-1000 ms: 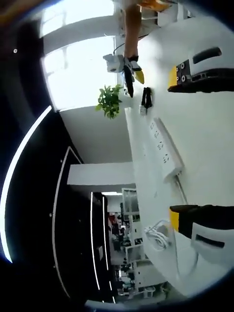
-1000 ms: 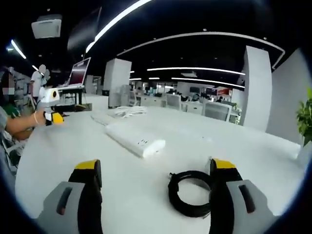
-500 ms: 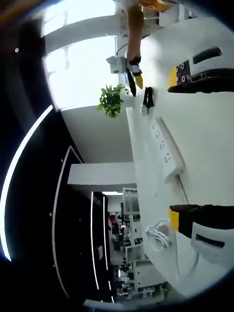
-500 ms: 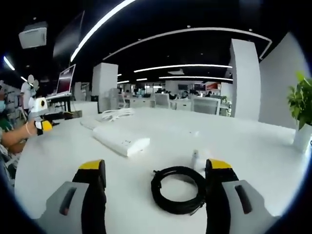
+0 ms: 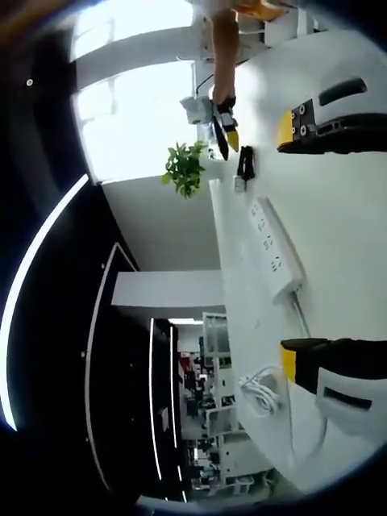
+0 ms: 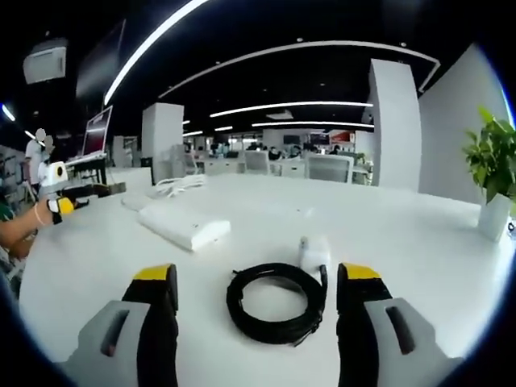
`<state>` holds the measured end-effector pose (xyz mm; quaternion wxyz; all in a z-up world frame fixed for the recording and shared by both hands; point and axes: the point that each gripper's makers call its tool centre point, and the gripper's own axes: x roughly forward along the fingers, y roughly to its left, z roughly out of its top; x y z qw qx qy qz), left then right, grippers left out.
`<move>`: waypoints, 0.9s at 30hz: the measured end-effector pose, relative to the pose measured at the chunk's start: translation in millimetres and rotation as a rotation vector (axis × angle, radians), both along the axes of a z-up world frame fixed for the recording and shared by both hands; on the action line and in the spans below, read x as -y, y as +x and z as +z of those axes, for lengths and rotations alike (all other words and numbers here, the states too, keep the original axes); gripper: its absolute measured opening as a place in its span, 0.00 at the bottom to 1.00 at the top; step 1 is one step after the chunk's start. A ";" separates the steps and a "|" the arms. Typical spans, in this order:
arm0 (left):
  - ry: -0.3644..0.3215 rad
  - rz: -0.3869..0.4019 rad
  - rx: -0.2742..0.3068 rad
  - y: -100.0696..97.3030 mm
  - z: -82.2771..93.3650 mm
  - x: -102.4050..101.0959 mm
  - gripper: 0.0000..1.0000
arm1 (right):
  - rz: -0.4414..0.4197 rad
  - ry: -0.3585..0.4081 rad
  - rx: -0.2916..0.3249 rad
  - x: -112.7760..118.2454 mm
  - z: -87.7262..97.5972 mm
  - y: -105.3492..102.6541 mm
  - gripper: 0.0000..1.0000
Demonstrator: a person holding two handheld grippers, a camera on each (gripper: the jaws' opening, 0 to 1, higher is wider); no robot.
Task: Straighten the power strip on the desk, plug the charger into it
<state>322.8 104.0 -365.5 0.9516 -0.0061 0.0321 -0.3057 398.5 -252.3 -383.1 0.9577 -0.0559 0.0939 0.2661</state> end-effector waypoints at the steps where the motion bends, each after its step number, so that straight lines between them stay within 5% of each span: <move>1: -0.009 -0.001 -0.002 -0.1 0.5 0.2 0.97 | -0.005 0.000 -0.009 2.9 -2.4 0.4 0.80; 14: -0.003 -0.005 -0.012 0.3 -4.6 2.0 0.97 | -0.062 0.053 -0.045 22.1 -10.2 5.7 0.74; 27: -0.001 -0.006 -0.015 2.5 -6.8 2.7 0.96 | 0.006 -0.035 -0.026 2.1 -20.9 -2.0 0.71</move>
